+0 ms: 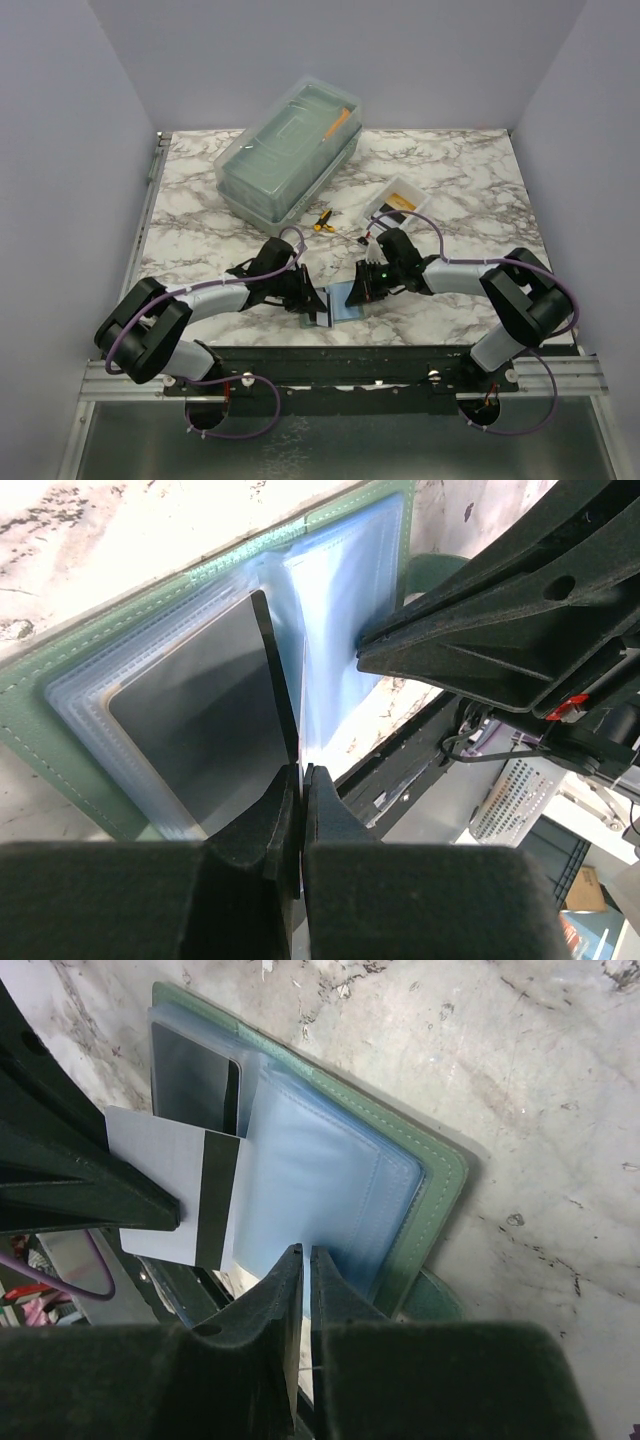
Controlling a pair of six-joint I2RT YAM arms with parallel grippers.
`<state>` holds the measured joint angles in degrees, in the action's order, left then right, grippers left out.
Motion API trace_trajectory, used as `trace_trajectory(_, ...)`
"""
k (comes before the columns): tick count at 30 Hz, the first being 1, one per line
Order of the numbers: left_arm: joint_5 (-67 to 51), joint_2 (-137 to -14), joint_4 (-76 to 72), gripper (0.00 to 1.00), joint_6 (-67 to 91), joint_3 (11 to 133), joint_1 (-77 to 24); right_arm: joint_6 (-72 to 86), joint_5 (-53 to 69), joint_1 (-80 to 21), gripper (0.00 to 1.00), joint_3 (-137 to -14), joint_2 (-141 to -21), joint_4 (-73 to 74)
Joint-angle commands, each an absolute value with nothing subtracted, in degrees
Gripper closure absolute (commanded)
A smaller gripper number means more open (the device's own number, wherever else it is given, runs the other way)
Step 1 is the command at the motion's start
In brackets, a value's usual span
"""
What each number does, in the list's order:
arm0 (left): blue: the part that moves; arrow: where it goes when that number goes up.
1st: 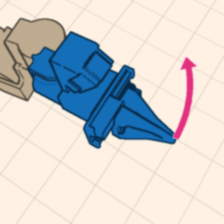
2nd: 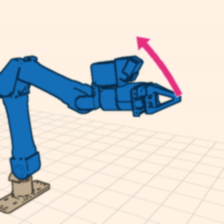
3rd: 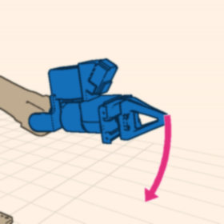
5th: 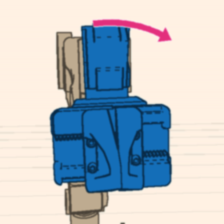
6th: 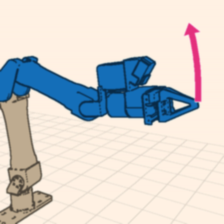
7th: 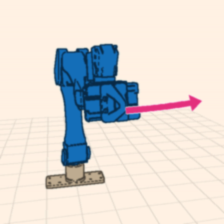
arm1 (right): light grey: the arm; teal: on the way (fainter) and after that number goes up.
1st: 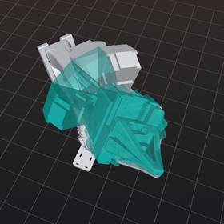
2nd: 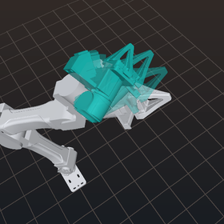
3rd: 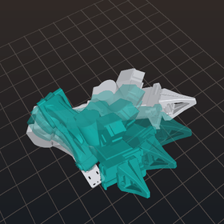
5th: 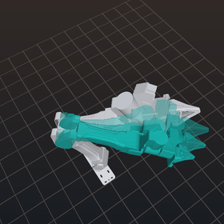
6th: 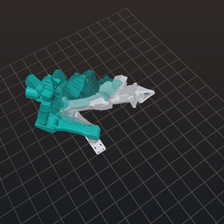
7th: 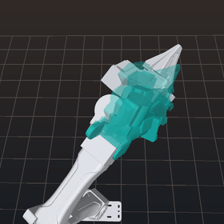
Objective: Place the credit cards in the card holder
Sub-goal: Insert the credit card into the card holder.
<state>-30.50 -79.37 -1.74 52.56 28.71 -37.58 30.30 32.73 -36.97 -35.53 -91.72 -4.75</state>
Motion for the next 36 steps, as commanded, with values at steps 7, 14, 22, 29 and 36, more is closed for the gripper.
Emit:
trace_trajectory(7, -30.43, -79.1, -2.83, 1.0, 51.13, 29.53, -37.68, 28.3, 29.48, -37.18, 0.89, -35.39, -92.24, -1.07)
trace_trajectory(14, -31.03, -79.71, -6.21, 1.0, 52.23, 28.65, -36.83, 28.3, 29.88, -37.18, 0.9, -35.17, -93.14, -1.62)
trace_trajectory(22, -31.94, -82.56, -8.75, 1.0, 53.69, 29.08, -35.01, 28.13, 30.36, -37.17, 0.91, -35.23, -93.49, -1.67)
trace_trajectory(29, -33.55, -84.83, -11.2, 1.0, 55.76, 28.74, -34.81, 28.21, 30.68, -37.18, 0.92, -35.07, -93.84, -1.92)
trace_trajectory(36, -35.31, -85.67, -13.09, 1.0, 58.49, 27.73, -33.26, 28.14, 30.85, -37.18, 0.92, -35.24, -94.13, -1.81)
